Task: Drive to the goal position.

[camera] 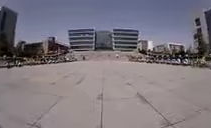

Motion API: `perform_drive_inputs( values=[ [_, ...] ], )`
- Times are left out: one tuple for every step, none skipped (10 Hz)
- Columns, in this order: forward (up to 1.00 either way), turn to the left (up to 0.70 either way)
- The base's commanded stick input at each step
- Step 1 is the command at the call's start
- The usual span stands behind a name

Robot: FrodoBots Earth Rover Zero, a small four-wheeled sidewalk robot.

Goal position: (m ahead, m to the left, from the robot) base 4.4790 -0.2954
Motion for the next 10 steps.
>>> perform_drive_inputs(
  values=[
    [1.00, 0.00],
    [1.00, 0.00],
    [1.00, 0.00],
    [1.00, 0.00],
    [1.00, 0.00],
    [1.00, 0.00],
    [1.00, 0.00],
    [1.00, 0.00],
    [1.00, 0.00],
    [1.00, 0.00]
  ],
)
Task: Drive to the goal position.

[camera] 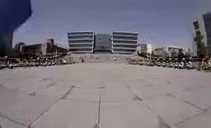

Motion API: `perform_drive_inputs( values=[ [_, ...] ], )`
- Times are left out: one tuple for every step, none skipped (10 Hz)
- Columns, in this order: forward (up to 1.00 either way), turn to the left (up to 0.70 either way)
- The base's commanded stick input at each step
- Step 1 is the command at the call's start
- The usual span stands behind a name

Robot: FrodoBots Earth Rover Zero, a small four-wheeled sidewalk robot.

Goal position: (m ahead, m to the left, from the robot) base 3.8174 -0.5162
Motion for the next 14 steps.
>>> perform_drive_inputs(
  values=[
    [1.00, 0.00],
    [1.00, 0.00],
    [1.00, 0.00],
    [1.00, 0.00],
    [1.00, 0.00],
    [1.00, 0.00],
    [1.00, 0.12],
    [1.00, 0.25],
    [1.00, 0.24],
    [1.00, 0.13],
    [1.00, 0.02],
    [1.00, 0.00],
    [1.00, 0.00],
    [1.00, 0.00]
  ],
)
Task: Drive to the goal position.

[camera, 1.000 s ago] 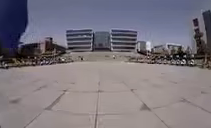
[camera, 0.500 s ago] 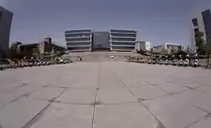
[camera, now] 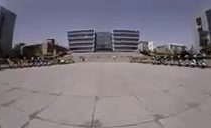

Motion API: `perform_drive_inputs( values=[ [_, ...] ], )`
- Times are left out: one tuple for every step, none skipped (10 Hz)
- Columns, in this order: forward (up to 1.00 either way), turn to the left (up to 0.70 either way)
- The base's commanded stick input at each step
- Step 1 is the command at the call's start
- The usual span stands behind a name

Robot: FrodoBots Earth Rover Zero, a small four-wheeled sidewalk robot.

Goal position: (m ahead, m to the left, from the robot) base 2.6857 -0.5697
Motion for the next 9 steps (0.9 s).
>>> perform_drive_inputs(
  values=[
    [1.00, 0.00],
    [1.00, 0.00],
    [1.00, 0.00],
    [1.00, 0.00],
    [1.00, 0.00],
    [1.00, 0.00],
    [1.00, 0.00],
    [1.00, 0.00],
    [1.00, 0.00]
  ],
)
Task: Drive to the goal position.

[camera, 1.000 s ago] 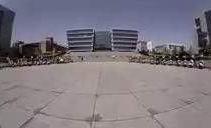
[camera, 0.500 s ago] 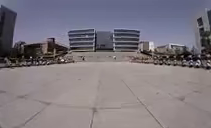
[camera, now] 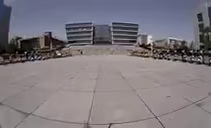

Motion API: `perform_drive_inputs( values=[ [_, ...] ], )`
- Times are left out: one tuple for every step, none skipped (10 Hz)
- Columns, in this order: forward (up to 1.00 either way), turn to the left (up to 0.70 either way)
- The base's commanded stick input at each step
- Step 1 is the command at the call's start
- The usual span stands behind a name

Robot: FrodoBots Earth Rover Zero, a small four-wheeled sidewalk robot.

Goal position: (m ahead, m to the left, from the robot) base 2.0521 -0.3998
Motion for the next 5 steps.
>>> perform_drive_inputs(
  values=[
    [1.00, 0.00],
    [1.00, 0.00],
    [1.00, 0.00],
    [1.00, 0.00],
    [1.00, 0.00]
  ],
)
